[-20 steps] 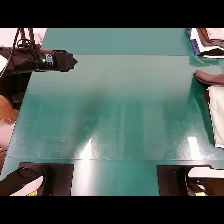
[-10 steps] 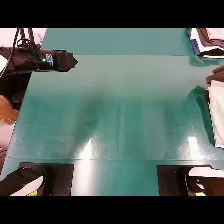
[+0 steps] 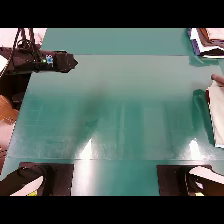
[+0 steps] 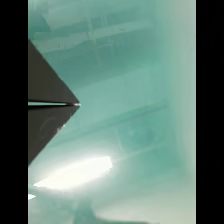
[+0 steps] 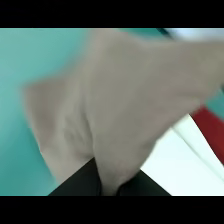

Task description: Fold the shirts.

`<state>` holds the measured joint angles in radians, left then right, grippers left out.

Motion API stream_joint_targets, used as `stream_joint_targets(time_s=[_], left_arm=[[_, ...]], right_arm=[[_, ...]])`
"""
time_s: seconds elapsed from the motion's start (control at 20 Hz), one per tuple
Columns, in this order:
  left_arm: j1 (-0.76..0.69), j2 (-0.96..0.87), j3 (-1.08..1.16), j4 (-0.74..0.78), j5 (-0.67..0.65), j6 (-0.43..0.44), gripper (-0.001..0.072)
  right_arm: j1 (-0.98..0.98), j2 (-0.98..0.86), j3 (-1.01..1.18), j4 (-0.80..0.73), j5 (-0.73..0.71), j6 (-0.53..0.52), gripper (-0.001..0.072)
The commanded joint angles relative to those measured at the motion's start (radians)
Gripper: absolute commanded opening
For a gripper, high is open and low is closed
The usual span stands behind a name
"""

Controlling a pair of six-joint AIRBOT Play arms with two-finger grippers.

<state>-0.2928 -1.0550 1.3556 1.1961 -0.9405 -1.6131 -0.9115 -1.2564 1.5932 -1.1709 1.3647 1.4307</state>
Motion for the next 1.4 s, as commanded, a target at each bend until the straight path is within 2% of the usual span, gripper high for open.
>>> stream_joint_targets(time_s=[0.0,0.05,0.1,0.15,0.2,0.25,0.3,0.45,0.6,0.8,0.95,1.2,1.25,1.35], left_arm=[[0.0,0.0,0.0,0.0,-0.006,0.03,0.003],[0.0,0.0,0.0,0.0,-0.01,0.035,0.0029],[0.0,0.0,0.0,0.0,-0.014,0.035,0.0029],[0.0,0.0,0.0,0.0,-0.016,0.036,0.0029],[0.0,0.0,0.0,0.0,-0.016,0.036,0.0029],[0.0,0.0,0.0,0.0,-0.018,0.043,0.0029],[0.0,0.0,0.0,0.0,-0.018,0.042,0.003],[0.0,0.0,0.0,0.0,-0.018,0.042,0.003],[0.0,0.0,0.0,0.0,-0.018,0.042,0.003],[0.0,0.0,0.0,0.0,-0.028,0.042,0.003],[0.0,0.0,0.0,0.0,-0.013,0.042,0.003],[0.0,0.0,0.0,0.0,-0.01,0.042,0.003],[0.0,0.0,0.0,0.0,-0.01,0.042,0.003],[0.0,0.0,0.0,0.0,-0.01,0.042,0.003]], right_arm=[[-0.116,0.108,-0.22,-0.155,0.055,0.003,0.0037],[-0.146,0.13,-0.273,-0.18,0.059,0.002,0.016],[-0.18,0.15,-0.323,-0.194,0.058,0.002,0.0357],[-0.212,0.164,-0.365,-0.193,0.054,0.002,0.051],[-0.239,0.174,-0.395,-0.191,0.053,0.002,0.0577],[-0.257,0.182,-0.418,-0.181,0.052,0.002,0.0584],[-0.26,0.188,-0.428,-0.163,0.05,0.002,0.0583],[-0.195,0.193,-0.385,0.043,-0.009,0.001,0.0582],[0.017,0.193,-0.29,0.187,-0.058,0.001,0.0581],[0.436,0.193,-0.189,0.183,-0.134,0.001,0.0581],[0.715,0.193,-0.164,0.124,-0.222,0.001,0.0579],[1.041,0.191,-0.164,-0.043,-0.285,0.001,0.0557],[1.079,0.191,-0.164,-0.061,-0.289,0.001,0.045],[1.131,0.191,-0.164,-0.062,-0.293,0.001,0.0084]])
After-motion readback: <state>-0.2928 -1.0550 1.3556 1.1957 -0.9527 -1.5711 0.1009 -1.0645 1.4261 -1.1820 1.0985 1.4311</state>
